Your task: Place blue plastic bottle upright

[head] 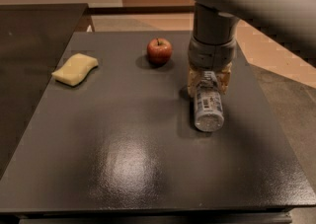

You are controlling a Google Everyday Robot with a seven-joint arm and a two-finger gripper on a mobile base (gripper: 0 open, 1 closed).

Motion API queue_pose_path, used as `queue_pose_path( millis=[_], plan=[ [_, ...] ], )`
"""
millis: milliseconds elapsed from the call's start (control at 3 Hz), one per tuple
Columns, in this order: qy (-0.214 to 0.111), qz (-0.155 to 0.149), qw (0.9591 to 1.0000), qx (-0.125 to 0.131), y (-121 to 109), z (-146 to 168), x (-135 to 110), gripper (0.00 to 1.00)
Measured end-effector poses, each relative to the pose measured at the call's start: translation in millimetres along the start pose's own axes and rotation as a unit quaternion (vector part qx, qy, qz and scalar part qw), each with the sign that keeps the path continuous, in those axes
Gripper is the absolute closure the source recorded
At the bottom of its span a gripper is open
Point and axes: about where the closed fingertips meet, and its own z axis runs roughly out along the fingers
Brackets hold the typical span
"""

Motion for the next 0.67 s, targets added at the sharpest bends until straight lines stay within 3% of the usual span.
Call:
queue_pose_path(
  millis=[333, 667],
  plan=[
    [-0.033, -0.033, 0.9985, -0.028, 0.5, -17.2, -4.4, 1.00],
    [-0.087, -0.087, 0.9900, -0.070, 1.4, -42.4, -8.6, 1.00]
  ],
)
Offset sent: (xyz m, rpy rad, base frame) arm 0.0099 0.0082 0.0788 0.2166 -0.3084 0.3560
